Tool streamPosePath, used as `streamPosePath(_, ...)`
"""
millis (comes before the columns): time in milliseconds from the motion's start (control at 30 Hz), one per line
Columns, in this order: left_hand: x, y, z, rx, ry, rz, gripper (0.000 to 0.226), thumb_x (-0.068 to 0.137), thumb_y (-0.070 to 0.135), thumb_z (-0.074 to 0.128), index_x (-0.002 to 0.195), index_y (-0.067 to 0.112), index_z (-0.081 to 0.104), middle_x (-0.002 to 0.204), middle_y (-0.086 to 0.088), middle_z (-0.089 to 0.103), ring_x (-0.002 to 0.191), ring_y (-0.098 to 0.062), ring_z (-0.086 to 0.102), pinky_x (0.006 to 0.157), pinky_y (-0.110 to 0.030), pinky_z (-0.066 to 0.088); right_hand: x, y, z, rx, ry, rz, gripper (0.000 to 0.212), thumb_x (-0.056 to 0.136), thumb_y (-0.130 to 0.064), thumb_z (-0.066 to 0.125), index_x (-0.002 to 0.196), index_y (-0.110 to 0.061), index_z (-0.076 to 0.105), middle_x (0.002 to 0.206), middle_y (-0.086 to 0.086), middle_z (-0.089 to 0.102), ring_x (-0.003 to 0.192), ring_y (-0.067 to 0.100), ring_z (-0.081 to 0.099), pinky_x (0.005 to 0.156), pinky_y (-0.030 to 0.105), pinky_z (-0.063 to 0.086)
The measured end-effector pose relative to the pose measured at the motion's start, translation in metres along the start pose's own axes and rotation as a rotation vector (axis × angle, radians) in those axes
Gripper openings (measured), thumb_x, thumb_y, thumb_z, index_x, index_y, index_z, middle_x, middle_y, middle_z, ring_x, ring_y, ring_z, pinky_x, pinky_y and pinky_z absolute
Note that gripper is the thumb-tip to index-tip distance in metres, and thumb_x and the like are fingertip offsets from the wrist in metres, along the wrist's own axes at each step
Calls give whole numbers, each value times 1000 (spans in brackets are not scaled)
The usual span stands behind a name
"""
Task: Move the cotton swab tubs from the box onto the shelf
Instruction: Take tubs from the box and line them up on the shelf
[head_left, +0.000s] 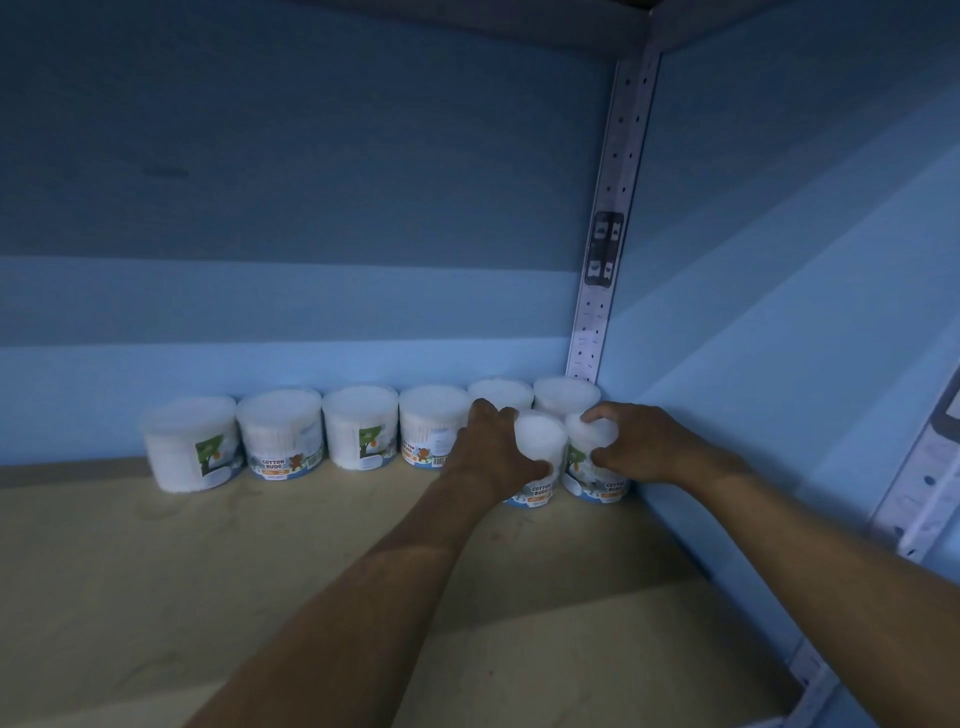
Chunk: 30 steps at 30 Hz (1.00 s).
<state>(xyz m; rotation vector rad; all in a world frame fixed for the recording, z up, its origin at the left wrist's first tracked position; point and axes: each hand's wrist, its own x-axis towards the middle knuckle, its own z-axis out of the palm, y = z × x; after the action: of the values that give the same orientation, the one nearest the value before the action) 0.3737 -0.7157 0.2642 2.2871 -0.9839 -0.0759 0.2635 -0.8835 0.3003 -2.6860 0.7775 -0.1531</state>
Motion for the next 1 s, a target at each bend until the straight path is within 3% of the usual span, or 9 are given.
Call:
streamPosePath(233,5,-2,-2,-3,-5,6,88,74,45,81,145,14,39,144,-9,34,131,-25,43,111,-37,37,2,0,-1,-3,3,-6,57,82,-27,71,137,-31,54,139,6,57,119,23,56,81,23,37)
streamPosePath(400,-11,-8,-15,-45,-5,20,93,72,46,83,148,16,36,143,-6,34,130,-22,44,109,-33,38,-6,-11,-5,-45,-22,14,73,81,-40,73,147,-33,44,146,6,53,127,25,54,89,26,41)
streamPosePath(533,-39,-21,-47,-43,11,17,72,75,44,80,136,17,51,135,-3,45,122,-19,51,104,-30,41,-25,-38,-11,-103,23,-7,72,84,-39,68,150,-33,40,153,6,46,134,28,48,107,35,41)
streamPosePath(700,-95,-48,-113,60,29,13,45,80,43,75,119,23,64,124,0,57,117,-15,53,99,-29,43,-60,-110,-2,-155,40,-160,64,82,-37,65,142,-37,45,152,3,37,136,30,44,108,43,40)
streamPosePath(900,-193,-102,-207,189,64,-157,35,81,46,71,112,31,65,116,10,60,106,-9,55,87,-24,44,-109,-243,29,-19,-32,-464,38,83,-33,67,119,-43,59,109,-12,62,105,15,58,85,31,47)
streamPosePath(1000,-255,-135,-246,262,90,-274,34,82,46,70,111,29,67,111,9,64,103,-12,58,87,-26,47,-140,-308,53,34,-107,-624,33,82,-34,66,112,-46,59,106,-16,62,94,8,57,74,27,42)
